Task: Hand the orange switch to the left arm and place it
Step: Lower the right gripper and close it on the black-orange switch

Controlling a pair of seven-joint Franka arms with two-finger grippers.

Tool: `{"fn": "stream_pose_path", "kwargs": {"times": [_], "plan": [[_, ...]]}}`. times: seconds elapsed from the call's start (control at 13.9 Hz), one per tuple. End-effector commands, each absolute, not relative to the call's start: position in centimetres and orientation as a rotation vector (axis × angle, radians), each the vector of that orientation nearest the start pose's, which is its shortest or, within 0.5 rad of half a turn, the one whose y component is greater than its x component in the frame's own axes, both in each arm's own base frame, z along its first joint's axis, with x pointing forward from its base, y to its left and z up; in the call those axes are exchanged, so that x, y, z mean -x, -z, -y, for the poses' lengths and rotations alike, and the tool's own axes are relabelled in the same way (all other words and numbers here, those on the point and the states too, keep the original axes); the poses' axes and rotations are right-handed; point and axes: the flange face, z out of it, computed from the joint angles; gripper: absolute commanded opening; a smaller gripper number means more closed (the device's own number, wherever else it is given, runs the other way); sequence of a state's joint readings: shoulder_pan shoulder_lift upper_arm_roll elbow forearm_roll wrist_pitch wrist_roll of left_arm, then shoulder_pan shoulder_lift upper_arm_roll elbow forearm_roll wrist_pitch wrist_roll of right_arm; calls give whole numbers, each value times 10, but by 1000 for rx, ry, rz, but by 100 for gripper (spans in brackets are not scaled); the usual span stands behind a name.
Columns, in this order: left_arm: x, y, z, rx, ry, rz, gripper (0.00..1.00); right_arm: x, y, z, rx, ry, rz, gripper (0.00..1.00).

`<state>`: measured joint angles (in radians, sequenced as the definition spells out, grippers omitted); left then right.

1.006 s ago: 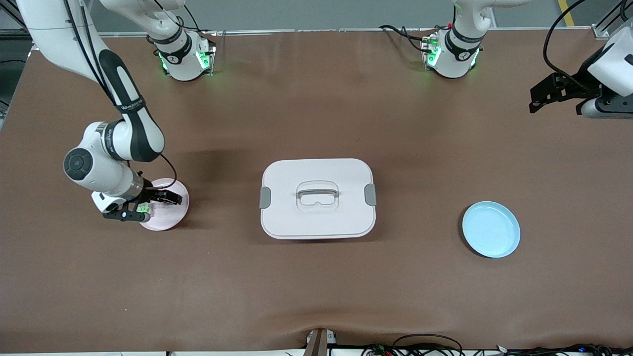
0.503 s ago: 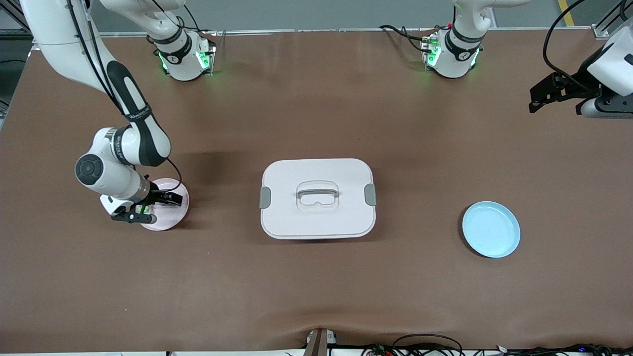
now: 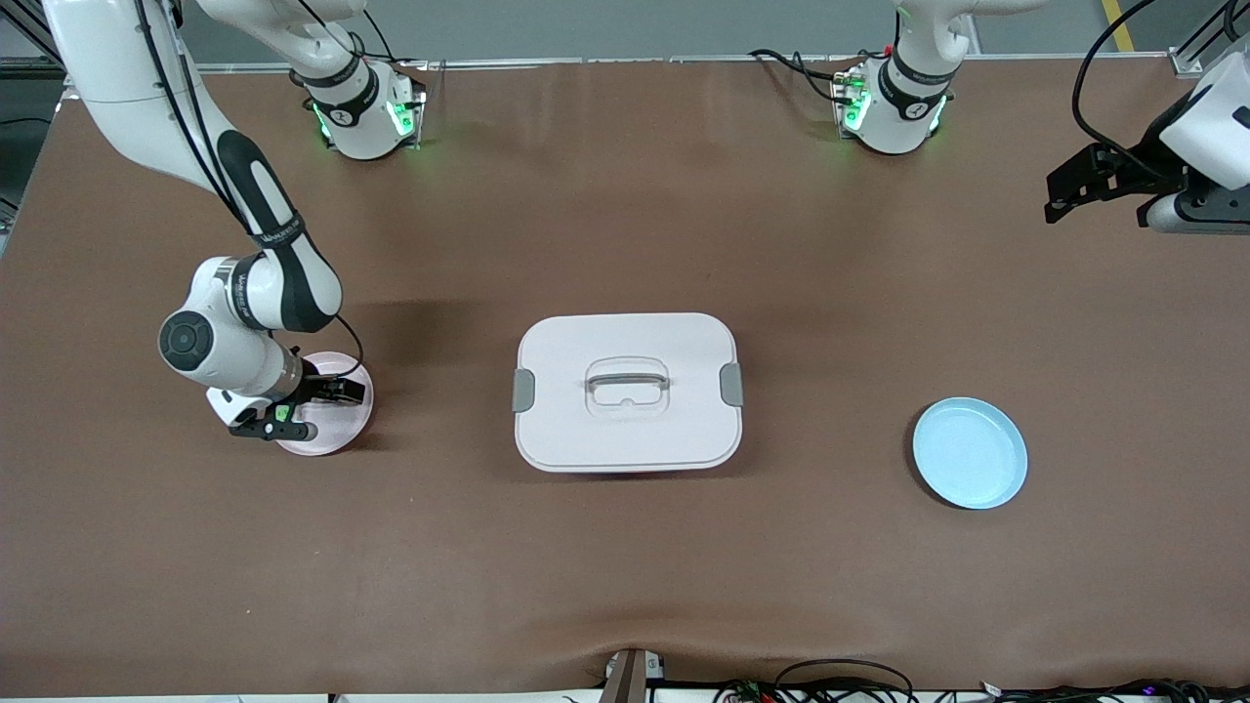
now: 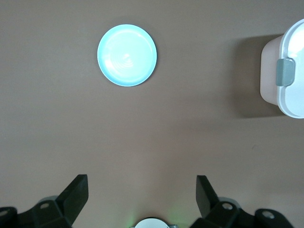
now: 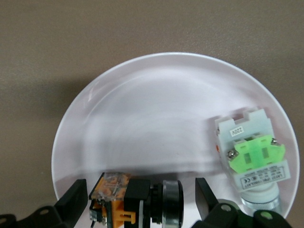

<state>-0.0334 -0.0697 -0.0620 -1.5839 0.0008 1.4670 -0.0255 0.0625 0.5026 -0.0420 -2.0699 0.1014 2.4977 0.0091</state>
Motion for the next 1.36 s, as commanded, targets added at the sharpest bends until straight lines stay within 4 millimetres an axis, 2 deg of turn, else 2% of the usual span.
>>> {"fn": "stream_pose_path", "kwargs": {"times": [0.0, 0.93, 1.01, 1.15, 1.22, 1.29], "plan": [[-515, -654, 50, 3130, -67, -122, 100, -584, -178, -11, 3092, -112, -96, 100], [-514, -655, 51, 3129, -72, -124, 100, -583, -177, -12, 3092, -119, -94, 100], [-514, -655, 51, 3129, -72, -124, 100, -583, -177, -12, 3092, -119, -92, 86], [-514, -655, 51, 3129, -72, -124, 100, -583, -178, -13, 3092, -116, -70, 37], [-514, -655, 51, 3129, -72, -124, 100, -583, -178, -12, 3092, -116, -73, 18], [-514, -655, 51, 3129, -72, -124, 100, -583, -178, -12, 3092, -116, -73, 4]]}}
